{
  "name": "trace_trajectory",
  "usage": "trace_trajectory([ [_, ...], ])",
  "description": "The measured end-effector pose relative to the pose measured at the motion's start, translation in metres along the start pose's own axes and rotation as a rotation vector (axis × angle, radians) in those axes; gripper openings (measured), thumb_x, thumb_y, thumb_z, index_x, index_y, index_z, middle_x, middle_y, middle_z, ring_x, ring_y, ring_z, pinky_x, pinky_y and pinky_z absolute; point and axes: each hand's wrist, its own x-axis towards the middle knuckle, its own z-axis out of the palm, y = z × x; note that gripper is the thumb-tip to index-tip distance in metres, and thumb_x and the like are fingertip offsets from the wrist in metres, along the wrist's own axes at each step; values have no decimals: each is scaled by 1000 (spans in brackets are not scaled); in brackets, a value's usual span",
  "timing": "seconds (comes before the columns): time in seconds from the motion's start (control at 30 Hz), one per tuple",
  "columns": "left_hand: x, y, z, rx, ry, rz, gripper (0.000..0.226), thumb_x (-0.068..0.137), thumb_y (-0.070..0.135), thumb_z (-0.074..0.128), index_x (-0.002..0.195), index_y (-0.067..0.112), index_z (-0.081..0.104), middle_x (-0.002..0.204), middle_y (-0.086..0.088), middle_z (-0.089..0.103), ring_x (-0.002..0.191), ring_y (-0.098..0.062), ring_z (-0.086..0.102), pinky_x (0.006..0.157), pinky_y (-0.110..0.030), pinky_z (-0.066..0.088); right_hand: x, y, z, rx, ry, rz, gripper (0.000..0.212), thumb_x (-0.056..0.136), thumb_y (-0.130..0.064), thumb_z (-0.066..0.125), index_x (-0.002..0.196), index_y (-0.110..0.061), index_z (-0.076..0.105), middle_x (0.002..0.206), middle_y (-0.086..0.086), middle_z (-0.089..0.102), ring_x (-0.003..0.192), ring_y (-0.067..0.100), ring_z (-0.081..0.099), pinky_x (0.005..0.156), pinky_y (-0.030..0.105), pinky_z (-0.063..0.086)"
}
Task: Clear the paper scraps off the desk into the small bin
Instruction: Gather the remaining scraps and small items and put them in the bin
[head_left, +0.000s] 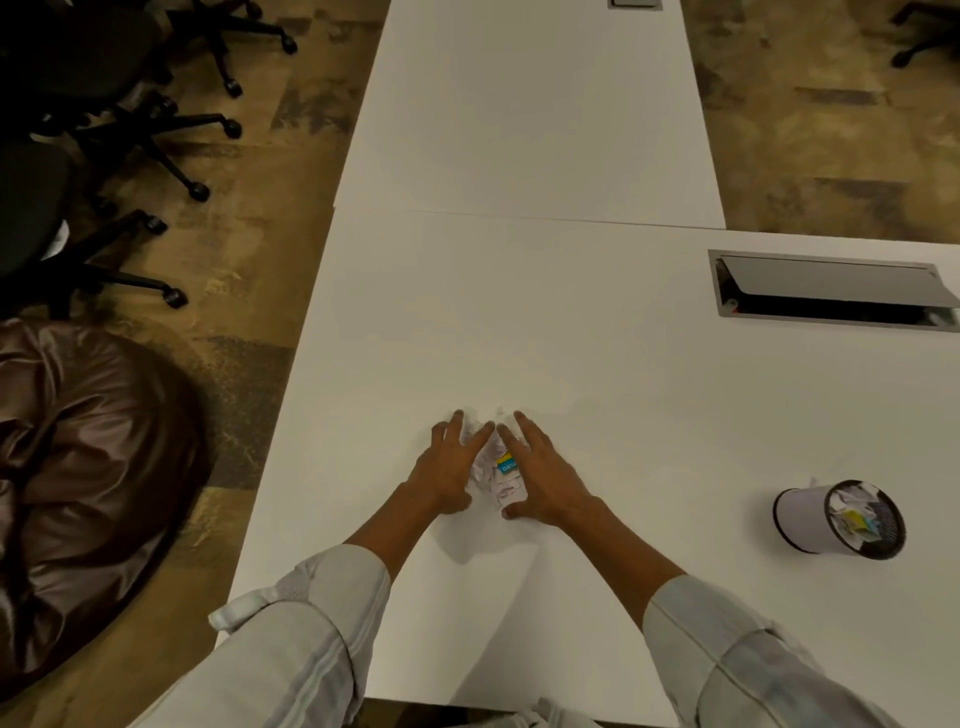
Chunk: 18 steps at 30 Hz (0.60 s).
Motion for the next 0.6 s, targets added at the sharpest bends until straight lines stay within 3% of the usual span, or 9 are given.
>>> trace_trajectory([
  [0.13, -7, 13, 13, 23, 68, -25, 98, 77, 21, 75, 152, 22, 12, 161, -12, 5, 147, -31, 8, 106, -40, 44, 1, -12, 12, -18, 31, 15, 100, 79, -44, 72, 153, -18, 9, 163, 9, 1, 150, 28, -2, 120, 40, 19],
  [0.2, -10, 15, 22, -11, 161, -9, 74, 84, 20, 68, 147, 18, 29, 158, -11, 18, 143, -29, 21, 102, -37, 47, -2, -20, 21, -60, 89, 15, 77, 90, -39, 61, 151, -16, 21, 161, 12, 14, 149, 30, 7, 120, 39, 23],
  [0.27, -15, 16, 33, -26, 241, 16, 45, 91, 17, 55, 135, 17, 46, 147, -9, 37, 129, -26, 42, 96, -36, 50, -8, -26, 28, -79, 130, 42, 58, 96, -32, 53, 147, -16, 32, 159, 11, 23, 148, 31, 14, 115, 38, 36],
  [0.33, -20, 17, 40, -43, 322, 35, 24, 96, 26, 42, 115, 21, 56, 123, -3, 53, 103, -20, 59, 88, -38, 53, -13, -31, 33, -71, 128, 61, 50, 97, -25, 53, 143, -14, 38, 157, 10, 27, 146, 30, 19, 109, 39, 43],
  [0.4, -23, 17, 43, -49, 390, 32, 22, 97, 29, 36, 97, 21, 56, 103, -1, 55, 85, -15, 60, 78, -35, 53, -16, -33, 34, -100, 114, 47, 46, 96, -18, 54, 140, -12, 43, 154, 11, 33, 142, 30, 27, 104, 39, 46],
  [0.47, -22, 19, 41, -93, 367, 4, 21, 97, 25, 36, 92, 18, 56, 99, -3, 56, 79, -15, 59, 71, -28, 48, -17, -35, 31, -135, 107, 35, 39, 96, -15, 53, 135, -12, 49, 149, 10, 41, 136, 29, 35, 97, 38, 49],
  [0.6, -20, 18, 36, -282, 298, -113, 21, 96, 14, 46, 96, 4, 65, 102, -14, 64, 91, -26, 62, 72, -21, 41, -15, -31, 23, -191, 98, 1, 31, 95, -12, 53, 126, -10, 56, 133, 9, 56, 123, 28, 47, 88, 39, 51],
])
